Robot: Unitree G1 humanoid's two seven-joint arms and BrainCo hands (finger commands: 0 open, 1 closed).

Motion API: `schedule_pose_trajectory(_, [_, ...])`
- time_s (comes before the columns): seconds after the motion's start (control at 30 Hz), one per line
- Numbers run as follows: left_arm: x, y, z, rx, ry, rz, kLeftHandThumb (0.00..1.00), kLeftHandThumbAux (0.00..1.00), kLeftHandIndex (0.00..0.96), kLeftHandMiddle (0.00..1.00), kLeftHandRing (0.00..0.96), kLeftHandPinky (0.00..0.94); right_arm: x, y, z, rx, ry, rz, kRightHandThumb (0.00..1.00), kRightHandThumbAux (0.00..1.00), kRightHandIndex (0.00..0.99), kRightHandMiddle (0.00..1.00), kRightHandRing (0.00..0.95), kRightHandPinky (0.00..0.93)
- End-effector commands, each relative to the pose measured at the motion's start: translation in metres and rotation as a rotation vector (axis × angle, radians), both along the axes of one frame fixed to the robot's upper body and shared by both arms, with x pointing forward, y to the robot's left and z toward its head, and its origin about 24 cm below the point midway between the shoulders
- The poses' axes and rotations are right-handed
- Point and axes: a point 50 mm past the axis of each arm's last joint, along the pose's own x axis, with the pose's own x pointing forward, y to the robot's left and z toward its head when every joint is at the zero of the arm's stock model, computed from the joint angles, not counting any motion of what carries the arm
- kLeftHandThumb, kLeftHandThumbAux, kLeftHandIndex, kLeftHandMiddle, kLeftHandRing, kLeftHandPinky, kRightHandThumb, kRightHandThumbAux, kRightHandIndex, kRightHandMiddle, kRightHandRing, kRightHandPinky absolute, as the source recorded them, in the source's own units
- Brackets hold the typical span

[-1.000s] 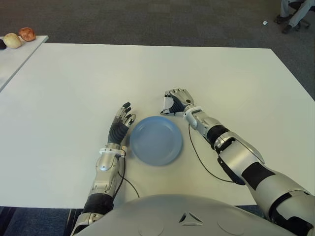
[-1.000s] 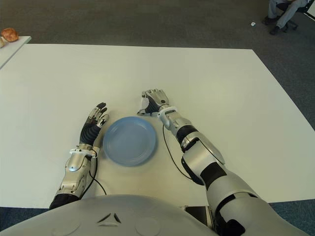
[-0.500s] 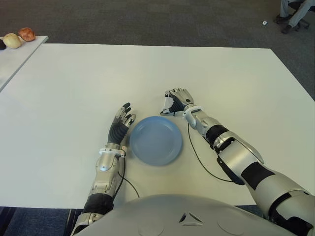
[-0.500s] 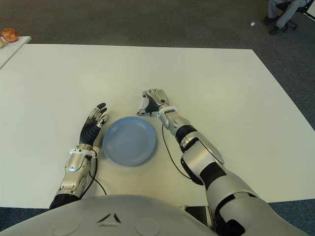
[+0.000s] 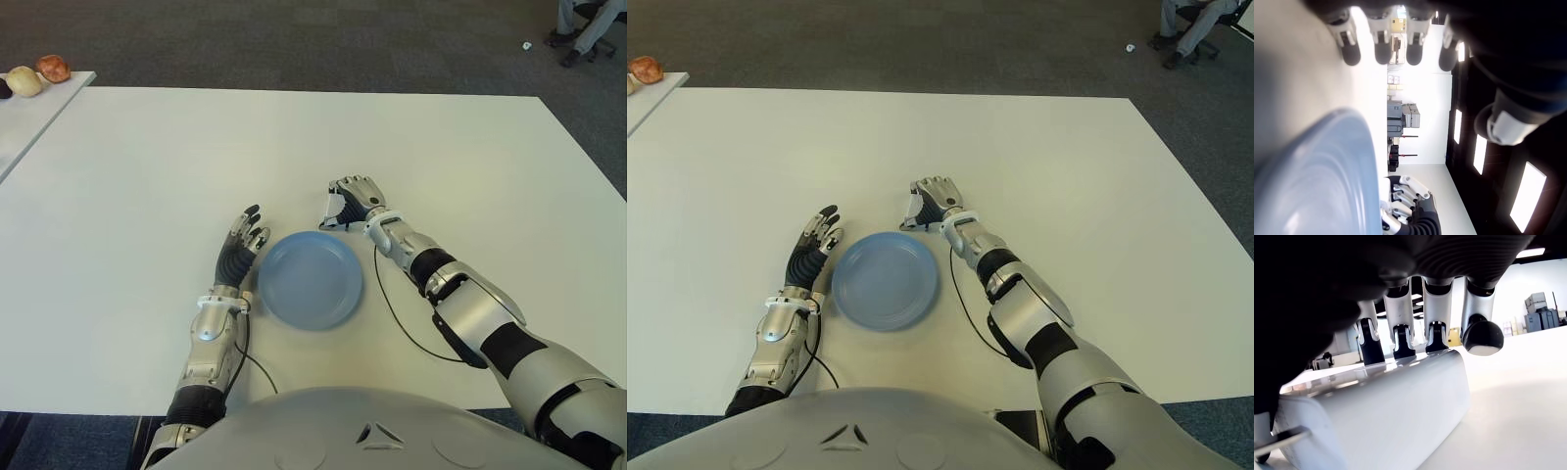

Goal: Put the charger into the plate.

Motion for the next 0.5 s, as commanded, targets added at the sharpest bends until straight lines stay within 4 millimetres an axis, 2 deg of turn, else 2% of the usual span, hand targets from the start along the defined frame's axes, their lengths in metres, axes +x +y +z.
schedule_pose_trajectory(0.03, [-0.020,0.003,-0.025,-0.001,0.154,0.012,0.000,0.525,0.130,0.057,0.026,0.028,-0.009,-0.007,-0.015,-0.050,0.061,-0.011,0.740,0.708,0.440,0.873,0.864,0.867])
schedule_pose_trajectory(0.4, [-0.021,0.003,-0.027,-0.003,0.159,0.016,0.000,0.514,0.175,0.063,0.019,0.012,-0.006,-0.011,-0.011,-0.030,0.035,-0.010,0.740,0.709,0.440,0.879,0.870,0.873])
schedule_pose_trajectory(0.5, [-0.022,0.003,-0.027,-0.001,0.158,0.012,0.000,0.507,0.176,0.066,0.019,0.012,0.003,-0.012,0.005,0.006,-0.022,-0.004,0.742,0.710,0.440,0.885,0.872,0.872])
